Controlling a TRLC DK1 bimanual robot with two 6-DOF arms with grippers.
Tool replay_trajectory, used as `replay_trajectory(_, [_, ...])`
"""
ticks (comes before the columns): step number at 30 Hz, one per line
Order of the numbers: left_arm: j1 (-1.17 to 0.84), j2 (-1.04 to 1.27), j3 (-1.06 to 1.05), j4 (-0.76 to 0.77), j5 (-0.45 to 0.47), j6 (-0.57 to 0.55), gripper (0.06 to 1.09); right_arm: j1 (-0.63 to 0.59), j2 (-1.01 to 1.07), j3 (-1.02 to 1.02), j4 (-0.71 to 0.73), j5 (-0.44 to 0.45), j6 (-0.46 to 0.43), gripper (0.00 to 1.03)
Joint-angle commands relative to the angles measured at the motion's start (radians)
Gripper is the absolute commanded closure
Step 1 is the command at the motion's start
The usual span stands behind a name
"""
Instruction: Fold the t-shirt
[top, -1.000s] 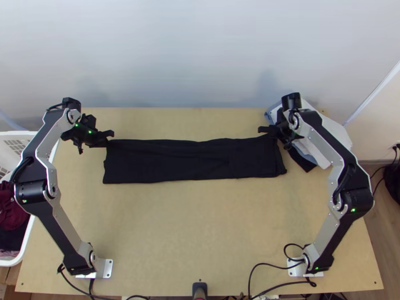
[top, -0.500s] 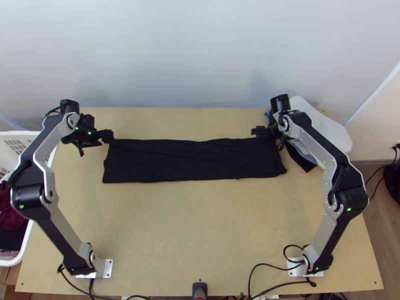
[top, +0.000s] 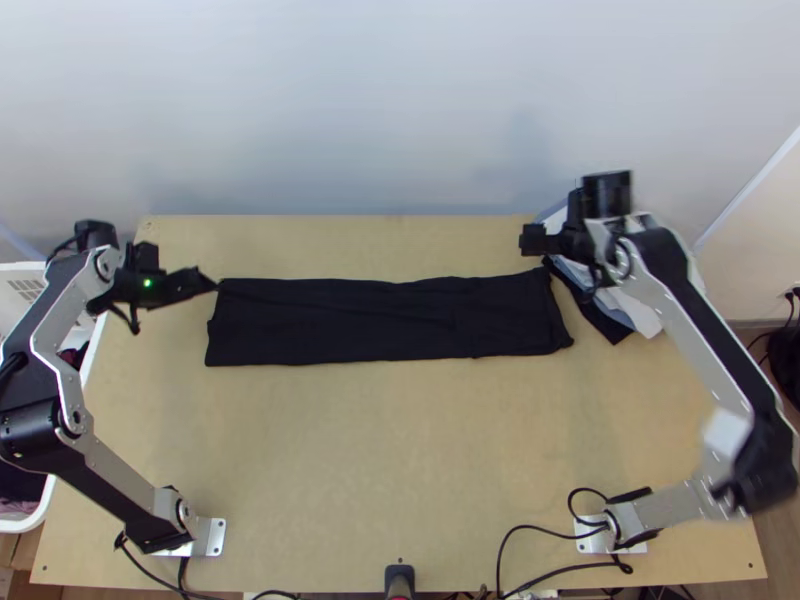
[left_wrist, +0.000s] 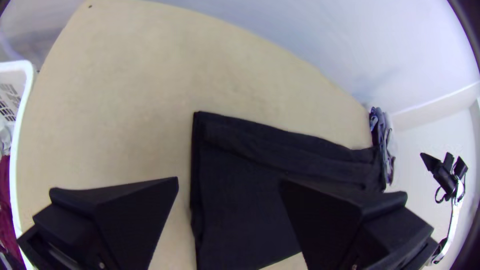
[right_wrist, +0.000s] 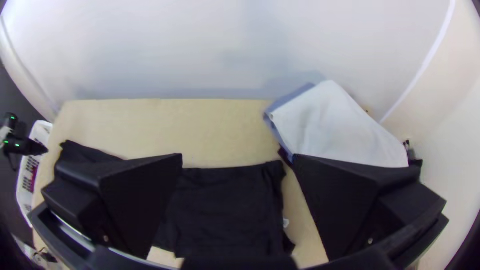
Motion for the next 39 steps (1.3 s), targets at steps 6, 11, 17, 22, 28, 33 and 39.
replay_trajectory(6, [0.025,-0.012,-0.117,0.006,0.020,0.086,0.11,-0.085,-0.044,0.269,-0.247,-0.421,0.139,0.04])
replay_trajectory(11, [0.025,0.018,-0.135,0.032,0.020,0.104,0.11,-0.139,0.001,0.443,-0.303,-0.556,0.187,0.04])
replay_trajectory(17, [0.012,0.058,-0.128,0.033,0.020,0.104,0.11,-0.171,0.028,0.531,-0.316,-0.645,0.251,0.04])
replay_trajectory(22, [-0.011,0.096,-0.128,0.033,0.020,0.103,0.11,-0.171,0.033,0.576,-0.323,-0.660,0.279,0.04])
replay_trajectory(28, [-0.064,0.116,-0.129,0.032,0.020,0.090,0.11,-0.173,0.033,0.601,-0.327,-0.662,0.291,0.04])
replay_trajectory(33, [-0.124,0.127,-0.120,0.032,0.020,0.066,0.11,-0.173,0.031,0.619,-0.338,-0.662,0.293,0.04])
replay_trajectory(39, [-0.192,0.119,-0.112,0.033,0.020,0.030,0.30,-0.173,0.031,0.645,-0.352,-0.660,0.297,0.04])
